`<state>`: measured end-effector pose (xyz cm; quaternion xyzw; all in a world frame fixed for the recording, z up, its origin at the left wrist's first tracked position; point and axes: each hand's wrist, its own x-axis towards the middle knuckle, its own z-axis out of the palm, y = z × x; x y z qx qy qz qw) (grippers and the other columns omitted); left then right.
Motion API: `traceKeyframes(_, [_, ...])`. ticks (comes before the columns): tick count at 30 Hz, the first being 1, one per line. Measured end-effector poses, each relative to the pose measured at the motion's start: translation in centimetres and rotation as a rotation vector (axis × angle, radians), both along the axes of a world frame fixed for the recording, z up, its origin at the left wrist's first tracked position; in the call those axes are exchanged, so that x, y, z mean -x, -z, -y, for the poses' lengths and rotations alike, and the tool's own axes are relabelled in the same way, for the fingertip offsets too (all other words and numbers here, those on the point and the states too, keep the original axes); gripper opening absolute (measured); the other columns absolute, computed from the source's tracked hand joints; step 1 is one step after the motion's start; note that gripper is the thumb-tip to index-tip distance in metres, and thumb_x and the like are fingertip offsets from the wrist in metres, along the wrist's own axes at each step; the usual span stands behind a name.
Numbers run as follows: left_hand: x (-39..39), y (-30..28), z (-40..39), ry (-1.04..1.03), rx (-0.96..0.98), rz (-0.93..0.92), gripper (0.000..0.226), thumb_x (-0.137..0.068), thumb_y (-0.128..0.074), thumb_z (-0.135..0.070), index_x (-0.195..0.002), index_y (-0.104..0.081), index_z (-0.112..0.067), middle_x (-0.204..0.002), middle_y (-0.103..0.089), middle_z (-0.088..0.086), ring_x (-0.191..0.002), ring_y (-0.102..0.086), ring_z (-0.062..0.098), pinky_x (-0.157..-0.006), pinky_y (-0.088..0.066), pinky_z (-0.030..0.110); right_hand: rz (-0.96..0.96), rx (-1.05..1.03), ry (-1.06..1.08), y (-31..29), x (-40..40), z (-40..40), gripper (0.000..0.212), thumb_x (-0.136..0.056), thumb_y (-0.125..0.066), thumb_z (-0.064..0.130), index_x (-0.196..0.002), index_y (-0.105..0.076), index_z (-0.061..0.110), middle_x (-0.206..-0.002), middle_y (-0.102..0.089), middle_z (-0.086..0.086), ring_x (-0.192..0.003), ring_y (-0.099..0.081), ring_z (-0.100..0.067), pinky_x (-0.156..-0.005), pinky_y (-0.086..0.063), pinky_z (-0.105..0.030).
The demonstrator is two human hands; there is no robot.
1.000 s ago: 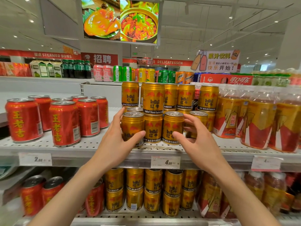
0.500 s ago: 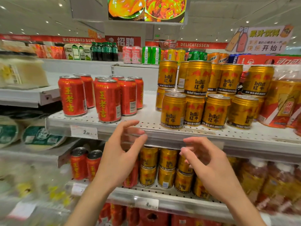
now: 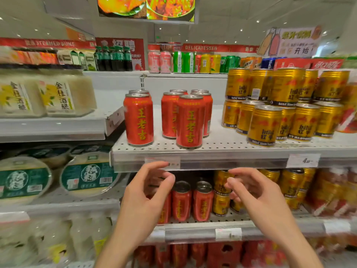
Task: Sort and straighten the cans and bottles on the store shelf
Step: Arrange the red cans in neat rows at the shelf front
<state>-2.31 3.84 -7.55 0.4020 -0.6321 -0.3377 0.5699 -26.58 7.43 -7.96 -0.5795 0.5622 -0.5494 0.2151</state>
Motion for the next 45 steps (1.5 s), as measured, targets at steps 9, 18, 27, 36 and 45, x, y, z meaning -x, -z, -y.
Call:
traceKeyframes(9, [-2.9, -3.3, 0.7, -0.090, 0.192, 0.194, 0.023, -0.089, -0.072, -0.020, -0.107, -0.066, -0.033, -0.094, -0.071, -0.019, -0.090, -0.068, 0.004, -0.076, -0.052, 0.015, -0.229, 0.134, 0.059, -6.2, -2.5, 1.9, 0.017, -0.091, -0.067, 0.042, -0.107, -0.063, 0.041, -0.093, -0.070, 0.021, -0.086, -0.068, 0.000, -0.075, -0.056, -0.023])
traceKeyframes(18, [-5.7, -11.3, 3.9, -0.297, 0.596, 0.727, 0.045, -0.087, -0.058, -0.053, -0.122, -0.059, -0.025, -0.103, -0.061, -0.011, -0.091, -0.058, 0.005, -0.079, -0.054, 0.029, -0.622, 0.188, 0.057, -14.4, -5.0, 7.2, 0.080, -0.078, -0.056, 0.070, -0.145, -0.039, 0.030, -0.130, -0.056, 0.008, -0.097, -0.061, -0.007, -0.078, -0.055, -0.025])
traceKeyframes(27, [-7.0, -15.6, 8.5, -0.335, 0.510, 1.201, 0.082, -0.078, -0.041, -0.082, -0.143, -0.039, -0.032, -0.135, -0.046, -0.003, -0.121, -0.046, 0.015, -0.099, -0.046, 0.035, -0.799, 0.175, 0.035, -16.0, -5.2, 8.7, 0.060, -0.087, -0.063, 0.059, -0.136, -0.049, 0.027, -0.117, -0.055, 0.010, -0.083, -0.050, -0.002, -0.069, -0.044, -0.017])
traceKeyframes(36, [-8.4, -16.7, 11.4, -0.060, 0.444, 1.084, 0.059, -0.082, -0.059, -0.069, -0.132, -0.050, -0.041, -0.123, -0.049, -0.017, -0.103, -0.054, 0.002, -0.091, -0.051, 0.028, -0.918, 0.128, 0.000, -16.4, -4.2, 8.7, 0.055, -0.090, -0.053, 0.062, -0.136, -0.046, 0.034, -0.117, -0.048, 0.019, -0.099, -0.056, -0.005, -0.082, -0.051, -0.023])
traceKeyframes(45, [-8.8, -15.4, 12.5, -0.034, 0.434, 0.914, 0.062, -0.077, -0.064, -0.069, -0.131, -0.052, -0.043, -0.127, -0.049, -0.023, -0.113, -0.054, 0.000, -0.092, -0.053, 0.029, -0.976, 0.118, 0.056, -18.8, -6.2, 10.3, 0.062, -0.087, -0.050, 0.070, -0.135, -0.051, 0.030, -0.131, -0.055, 0.009, -0.119, -0.048, -0.010, -0.100, -0.046, -0.033])
